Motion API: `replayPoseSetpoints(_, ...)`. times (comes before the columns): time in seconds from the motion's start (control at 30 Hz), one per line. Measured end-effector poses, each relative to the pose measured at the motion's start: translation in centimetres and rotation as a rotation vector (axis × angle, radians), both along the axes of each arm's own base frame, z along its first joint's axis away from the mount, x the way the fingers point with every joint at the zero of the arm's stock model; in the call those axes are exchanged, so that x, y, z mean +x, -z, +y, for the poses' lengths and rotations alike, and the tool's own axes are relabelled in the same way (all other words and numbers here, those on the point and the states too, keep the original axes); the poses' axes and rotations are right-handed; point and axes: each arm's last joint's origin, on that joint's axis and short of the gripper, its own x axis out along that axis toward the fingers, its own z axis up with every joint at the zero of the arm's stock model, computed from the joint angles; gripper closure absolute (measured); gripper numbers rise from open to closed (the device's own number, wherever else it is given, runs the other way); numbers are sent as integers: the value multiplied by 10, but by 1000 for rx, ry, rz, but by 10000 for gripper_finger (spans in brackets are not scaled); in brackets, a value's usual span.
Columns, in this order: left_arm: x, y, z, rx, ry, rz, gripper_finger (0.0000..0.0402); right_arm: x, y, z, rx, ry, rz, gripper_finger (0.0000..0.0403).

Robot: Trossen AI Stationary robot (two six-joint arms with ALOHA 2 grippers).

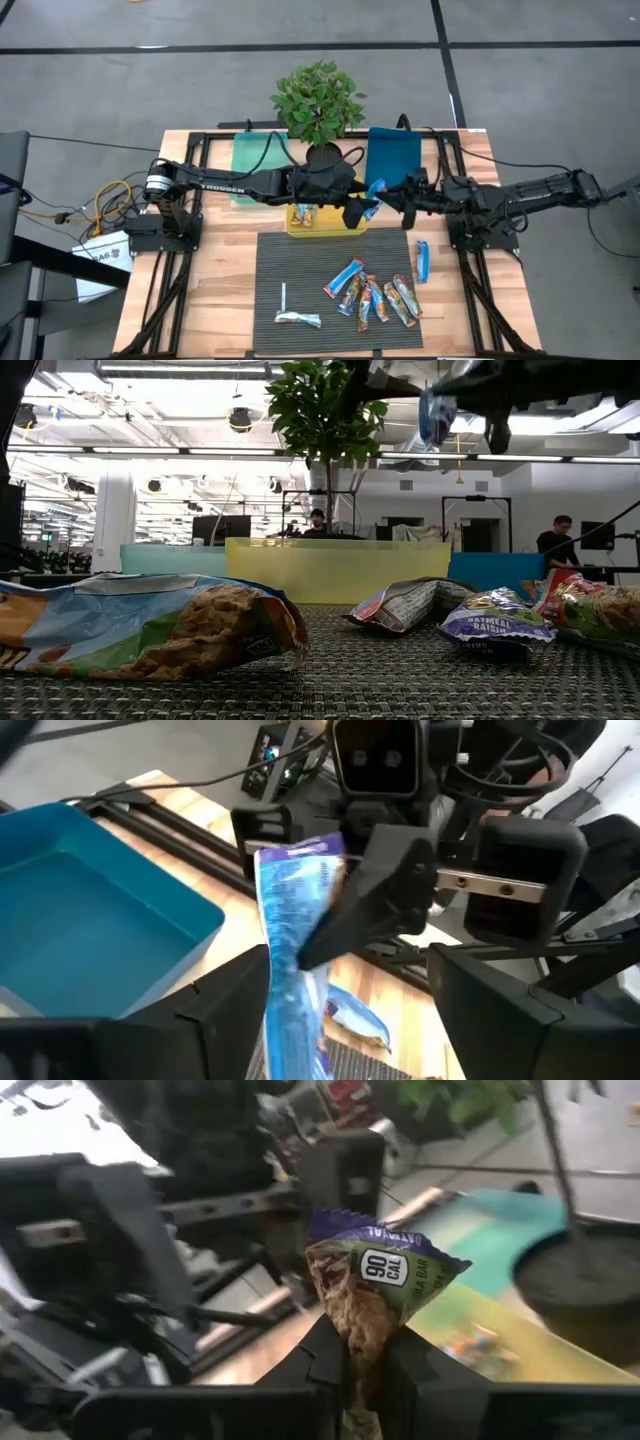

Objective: Pick and place Granola Bars by type
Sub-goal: Put the blue granola bar into the blue bin

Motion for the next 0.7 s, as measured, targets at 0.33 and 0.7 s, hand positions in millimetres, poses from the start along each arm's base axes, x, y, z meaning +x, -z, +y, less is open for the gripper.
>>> replayPoseSetpoints(0.33,-1,4,-3,-56,62,38,136,-12,11,-23,-89,90,172,382)
replayPoseSetpoints(0.7,-1,4,-3,-58,68,40,136,-28,2,-43,-319,153,407,376)
